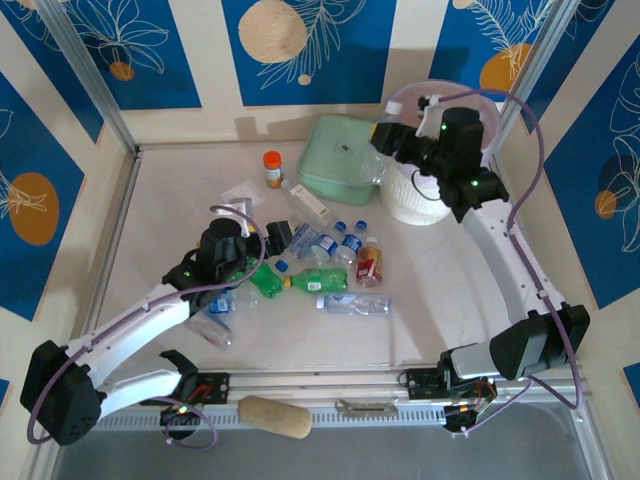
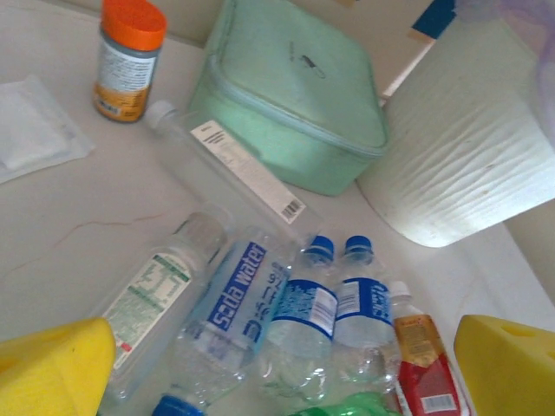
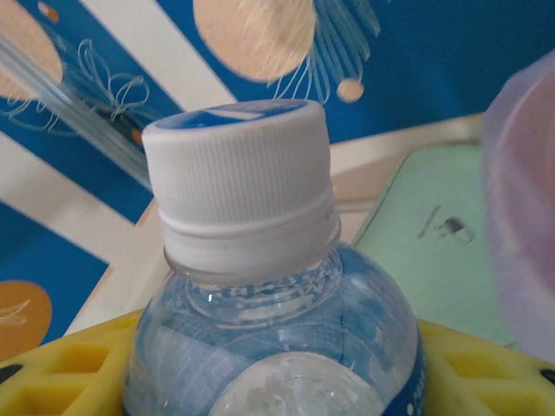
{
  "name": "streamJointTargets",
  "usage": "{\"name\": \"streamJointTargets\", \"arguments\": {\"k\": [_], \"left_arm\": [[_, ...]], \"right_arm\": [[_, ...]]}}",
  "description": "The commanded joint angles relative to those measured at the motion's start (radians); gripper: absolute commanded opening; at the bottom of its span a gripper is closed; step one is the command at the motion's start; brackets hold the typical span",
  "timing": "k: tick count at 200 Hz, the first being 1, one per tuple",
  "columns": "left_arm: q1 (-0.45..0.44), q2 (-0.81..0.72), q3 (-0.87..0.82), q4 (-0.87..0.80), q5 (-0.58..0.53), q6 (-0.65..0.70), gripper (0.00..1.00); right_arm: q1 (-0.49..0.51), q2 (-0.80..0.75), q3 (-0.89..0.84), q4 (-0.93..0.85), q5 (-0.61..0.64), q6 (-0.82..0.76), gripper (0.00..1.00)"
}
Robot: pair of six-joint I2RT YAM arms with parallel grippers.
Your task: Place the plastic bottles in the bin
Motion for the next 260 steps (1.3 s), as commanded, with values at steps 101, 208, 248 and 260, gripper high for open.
{"name": "streamJointTargets", "arguments": {"k": [101, 208, 248, 260], "left_arm": [[0.041, -0.053, -0.036, -0.077, -0.03, 0.0, 1.0], [0.047, -0.074, -0.047, -0.088, -0.041, 0.006, 1.0], [0.049, -0.075, -0.05, -0.087, -0.041, 0.003, 1.0], [0.049, -0.076, -0.05, -0.087, -0.042, 0.002, 1.0]], "right_arm": [[-0.22, 0.21, 0.315, -0.024, 0.225, -0.067, 0.51], [-0.237, 0.392, 0.401, -0.108, 0.216, -0.05, 0.53], [-0.235, 0.411, 0.43, -0.138, 0.21, -0.052, 0.66], [-0.235, 0.411, 0.436, -0.143, 0.213, -0.054, 0.76]]}}
